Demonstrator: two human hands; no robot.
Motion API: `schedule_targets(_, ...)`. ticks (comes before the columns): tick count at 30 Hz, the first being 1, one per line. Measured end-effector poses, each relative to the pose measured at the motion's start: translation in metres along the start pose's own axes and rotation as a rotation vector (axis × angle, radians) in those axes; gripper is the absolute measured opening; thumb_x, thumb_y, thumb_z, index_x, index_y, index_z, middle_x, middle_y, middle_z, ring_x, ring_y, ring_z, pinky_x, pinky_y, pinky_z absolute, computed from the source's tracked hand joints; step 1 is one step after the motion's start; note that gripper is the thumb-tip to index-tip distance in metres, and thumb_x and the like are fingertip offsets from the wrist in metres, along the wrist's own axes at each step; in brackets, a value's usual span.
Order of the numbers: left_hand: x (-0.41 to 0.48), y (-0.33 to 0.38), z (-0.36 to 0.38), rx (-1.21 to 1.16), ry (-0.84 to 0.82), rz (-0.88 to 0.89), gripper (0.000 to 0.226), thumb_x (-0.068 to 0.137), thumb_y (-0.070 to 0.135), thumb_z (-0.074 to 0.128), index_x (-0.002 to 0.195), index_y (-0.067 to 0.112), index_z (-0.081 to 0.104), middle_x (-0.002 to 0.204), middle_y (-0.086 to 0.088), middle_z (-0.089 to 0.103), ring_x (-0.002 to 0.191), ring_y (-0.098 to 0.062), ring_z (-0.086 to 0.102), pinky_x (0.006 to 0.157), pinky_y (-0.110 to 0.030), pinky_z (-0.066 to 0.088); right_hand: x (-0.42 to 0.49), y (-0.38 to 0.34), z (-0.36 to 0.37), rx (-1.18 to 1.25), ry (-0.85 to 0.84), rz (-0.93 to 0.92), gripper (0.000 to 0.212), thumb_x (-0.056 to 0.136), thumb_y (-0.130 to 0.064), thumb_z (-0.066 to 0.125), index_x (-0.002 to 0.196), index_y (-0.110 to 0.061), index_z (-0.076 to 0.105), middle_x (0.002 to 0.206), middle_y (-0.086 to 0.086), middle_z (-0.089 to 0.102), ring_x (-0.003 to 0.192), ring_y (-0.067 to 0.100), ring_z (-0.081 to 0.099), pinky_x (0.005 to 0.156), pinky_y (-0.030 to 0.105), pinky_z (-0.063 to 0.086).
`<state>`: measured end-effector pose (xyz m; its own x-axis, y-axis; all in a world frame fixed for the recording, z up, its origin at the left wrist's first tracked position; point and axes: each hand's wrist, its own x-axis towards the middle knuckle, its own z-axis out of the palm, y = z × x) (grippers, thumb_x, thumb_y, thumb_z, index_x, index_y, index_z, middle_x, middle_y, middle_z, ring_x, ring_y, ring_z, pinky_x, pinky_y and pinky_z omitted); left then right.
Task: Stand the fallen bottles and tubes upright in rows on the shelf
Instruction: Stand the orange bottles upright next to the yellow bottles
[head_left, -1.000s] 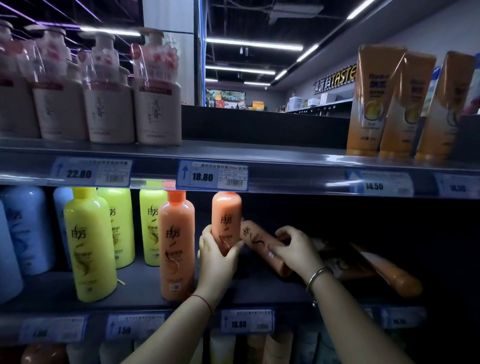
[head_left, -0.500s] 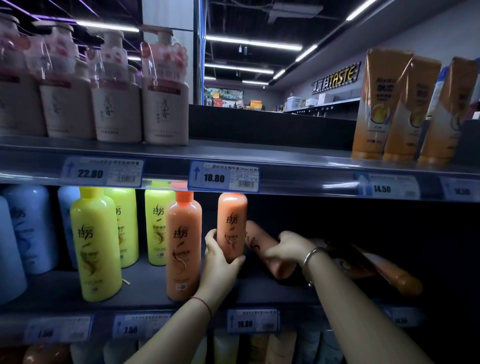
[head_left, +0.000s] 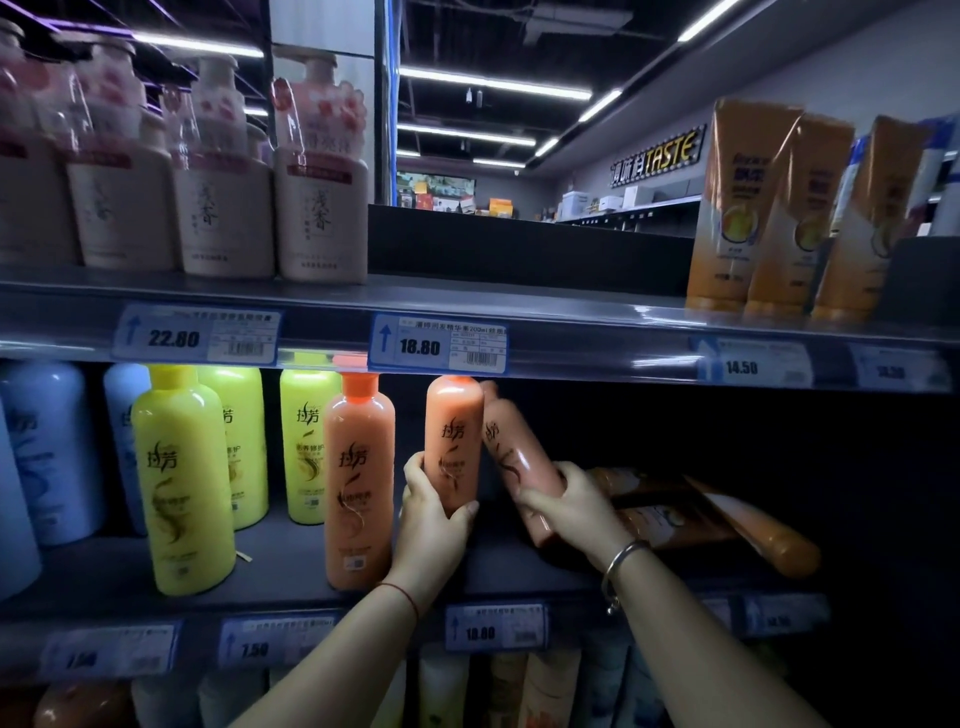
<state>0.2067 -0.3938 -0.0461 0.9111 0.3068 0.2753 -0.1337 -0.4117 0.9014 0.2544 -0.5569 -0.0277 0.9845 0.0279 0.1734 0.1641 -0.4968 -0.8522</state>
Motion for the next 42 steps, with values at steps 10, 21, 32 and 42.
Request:
schedule_targets(10, 0.002, 0.008, 0.0, 0.03, 0.014, -0.086, 0.08, 0.084, 0.017, 0.066, 0.143, 0.024, 0.013, 0.137, -0.009, 0.036, 0.124, -0.026, 0.043, 0.107, -0.046, 0.039, -0.011, 0.017, -0.001, 0.254, -0.162, -0.061, 0.055, 0.087, -0.027, 0.069, 0.129, -0.014, 0.036, 0.118, 0.003, 0.066, 0.097, 0.012, 0.067, 0.096, 0.035, 0.052)
schedule_targets(21, 0.013, 0.022, 0.005, -0.005, 0.279, -0.266, 0.07, 0.09, 0.011, 0.059, 0.144, 0.015, 0.015, 0.146, -0.011, 0.033, 0.13, -0.03, 0.037, 0.11, -0.042, 0.029, -0.011, 0.024, -0.01, 0.232, -0.156, -0.09, 0.053, 0.075, -0.018, 0.081, 0.117, -0.016, 0.048, 0.112, 0.008, 0.069, 0.102, 0.02, 0.068, 0.098, 0.042, 0.051)
schedule_targets(32, -0.024, 0.038, -0.012, -0.049, 0.042, -0.118, 0.098, 0.092, 0.01, 0.054, 0.145, 0.019, -0.027, 0.159, -0.003, -0.017, 0.148, -0.02, -0.005, 0.116, -0.033, 0.002, -0.01, 0.021, -0.004, 0.112, -0.141, -0.105, 0.059, 0.074, -0.027, 0.082, 0.119, -0.013, 0.047, 0.104, -0.002, 0.07, 0.096, 0.013, 0.067, 0.09, 0.03, 0.051)
schedule_targets(42, -0.088, 0.001, -0.083, 0.012, 0.261, 0.33, 0.047, 0.078, 0.013, 0.074, 0.108, 0.034, 0.044, 0.116, 0.001, 0.042, 0.097, 0.002, 0.047, 0.08, -0.009, 0.046, -0.017, 0.01, 0.0, 0.084, -0.117, -0.062, 0.068, 0.072, -0.023, 0.083, 0.127, -0.015, 0.044, 0.118, 0.004, 0.066, 0.108, 0.02, 0.063, 0.101, 0.037, 0.047)
